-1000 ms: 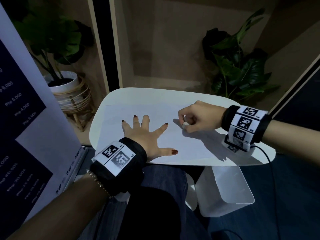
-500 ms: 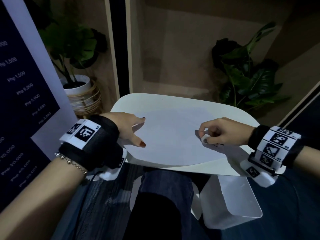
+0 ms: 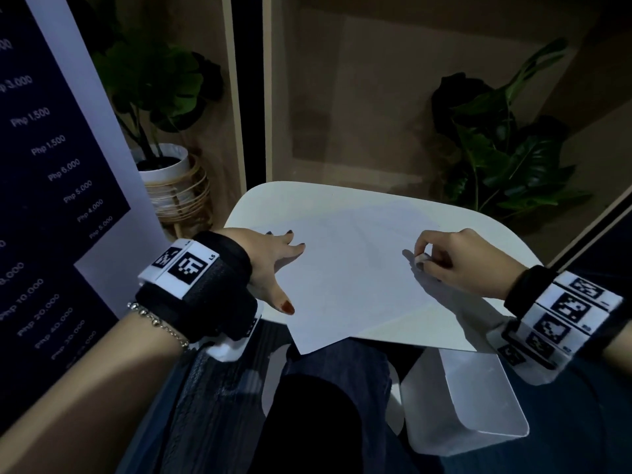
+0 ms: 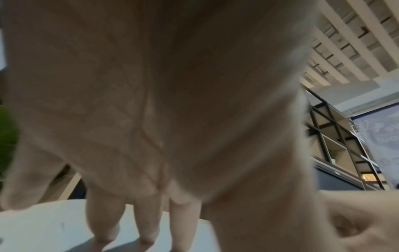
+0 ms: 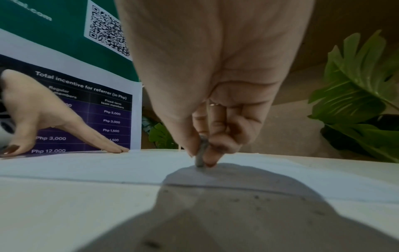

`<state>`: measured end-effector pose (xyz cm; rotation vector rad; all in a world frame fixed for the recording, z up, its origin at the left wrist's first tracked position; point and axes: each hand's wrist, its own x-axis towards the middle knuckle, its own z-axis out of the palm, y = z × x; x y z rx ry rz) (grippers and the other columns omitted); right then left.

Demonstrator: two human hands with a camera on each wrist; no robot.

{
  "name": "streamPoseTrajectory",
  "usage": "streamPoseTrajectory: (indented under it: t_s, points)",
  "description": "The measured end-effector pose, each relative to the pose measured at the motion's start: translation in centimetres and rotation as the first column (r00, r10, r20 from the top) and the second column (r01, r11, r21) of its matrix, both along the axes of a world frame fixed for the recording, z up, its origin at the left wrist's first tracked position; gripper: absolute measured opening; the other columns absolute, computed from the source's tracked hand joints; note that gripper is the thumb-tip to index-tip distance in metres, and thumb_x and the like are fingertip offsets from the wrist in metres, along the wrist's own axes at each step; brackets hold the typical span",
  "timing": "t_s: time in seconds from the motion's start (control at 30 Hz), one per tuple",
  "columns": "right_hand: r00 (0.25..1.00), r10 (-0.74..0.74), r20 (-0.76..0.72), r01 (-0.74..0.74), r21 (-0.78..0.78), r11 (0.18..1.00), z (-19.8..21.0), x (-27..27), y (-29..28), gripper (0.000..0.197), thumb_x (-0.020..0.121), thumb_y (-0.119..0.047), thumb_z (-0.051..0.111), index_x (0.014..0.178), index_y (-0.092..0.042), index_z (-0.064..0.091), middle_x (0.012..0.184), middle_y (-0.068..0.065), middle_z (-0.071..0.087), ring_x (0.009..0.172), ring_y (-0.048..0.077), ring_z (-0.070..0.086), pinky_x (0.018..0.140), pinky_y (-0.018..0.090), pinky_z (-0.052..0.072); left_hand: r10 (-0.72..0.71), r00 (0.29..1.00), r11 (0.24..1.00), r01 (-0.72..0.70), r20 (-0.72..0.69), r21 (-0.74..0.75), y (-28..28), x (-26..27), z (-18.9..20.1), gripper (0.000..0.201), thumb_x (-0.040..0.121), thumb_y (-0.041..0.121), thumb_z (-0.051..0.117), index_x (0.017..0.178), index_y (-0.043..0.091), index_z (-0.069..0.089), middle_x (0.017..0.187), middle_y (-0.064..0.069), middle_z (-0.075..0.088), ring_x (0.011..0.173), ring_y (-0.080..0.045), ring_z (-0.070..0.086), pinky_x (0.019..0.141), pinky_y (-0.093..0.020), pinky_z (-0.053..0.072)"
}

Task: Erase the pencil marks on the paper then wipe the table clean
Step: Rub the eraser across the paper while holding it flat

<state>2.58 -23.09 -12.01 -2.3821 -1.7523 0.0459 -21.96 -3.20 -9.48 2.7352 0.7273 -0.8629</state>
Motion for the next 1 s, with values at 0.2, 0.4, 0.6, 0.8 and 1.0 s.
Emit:
streamPoseTrajectory:
  t_s: [0.2, 0.4, 0.6, 0.8, 1.0]
  points:
    - [0.923, 0.089, -0.373, -0.024, 0.174, 0.984, 0.0, -6.0, -1.3, 0.006, 0.096, -0.023, 0.063, 0.09, -0.023, 0.061, 0.056, -0.004, 0.065, 0.053, 0.011, 0.057, 0.057, 0.018, 0.042, -0.01, 1.0, 1.0, 0.01, 0.014, 0.017, -0.3, 0.1, -0.5, 0.11, 0.081, 0.063, 0.064, 0.153, 0.035, -0.014, 0.16, 0.008, -0.024, 0.15, -0.018, -0.013, 0.121, -0.044, 0.013]
    - [0.875, 0.037, -0.483, 0.104, 0.261, 0.96, -2.3, -8.1, -2.4, 0.006, 0.095, -0.018, 0.061, 0.089, -0.02, 0.061, 0.057, -0.003, 0.062, 0.054, 0.013, 0.056, 0.061, 0.023, 0.044, -0.011, 1.0, 0.996, 0.011, -0.009, 0.086, -0.7, 0.2, -1.0, 0.109, 0.079, 0.073, 0.056, 0.152, 0.038, -0.017, 0.16, 0.009, -0.024, 0.151, -0.02, -0.012, 0.116, -0.065, 0.009]
    - [0.855, -0.013, -0.519, 0.207, 0.319, 0.925, -4.1, -6.8, -2.9, 0.007, 0.096, -0.021, 0.061, 0.09, -0.022, 0.061, 0.061, -0.006, 0.061, 0.059, 0.01, 0.057, 0.062, 0.02, 0.043, 0.018, 1.0, 0.995, -0.016, -0.019, 0.094, -0.9, 0.2, -1.0, 0.107, 0.08, 0.075, 0.051, 0.152, 0.037, -0.019, 0.16, 0.006, -0.026, 0.15, -0.021, -0.013, 0.114, -0.068, 0.005]
    - [0.785, 0.02, -0.619, 0.338, 0.454, 0.824, -5.1, -6.3, -3.0, 0.008, 0.096, -0.015, 0.06, 0.096, -0.024, 0.061, 0.061, 0.012, 0.055, 0.063, 0.032, 0.054, 0.068, 0.042, 0.047, 0.084, 0.996, 0.987, -0.083, -0.003, 0.136, -2.1, 0.7, -1.4, 0.098, 0.083, 0.079, 0.038, 0.152, 0.04, -0.019, 0.162, -0.002, -0.023, 0.151, -0.028, -0.01, 0.113, -0.068, 0.007]
    - [0.738, 0.009, -0.675, 0.395, 0.443, 0.805, -5.3, -6.2, -2.9, 0.008, 0.095, -0.013, 0.062, 0.09, -0.019, 0.061, 0.062, 0.015, 0.057, 0.065, 0.032, 0.055, 0.071, 0.042, 0.047, 0.129, 0.991, 0.964, -0.13, 0.019, 0.232, -4.2, 1.9, -2.3, 0.088, 0.08, 0.086, 0.018, 0.15, 0.046, -0.019, 0.162, -0.015, -0.016, 0.149, -0.042, 0.0, 0.111, -0.068, 0.003]
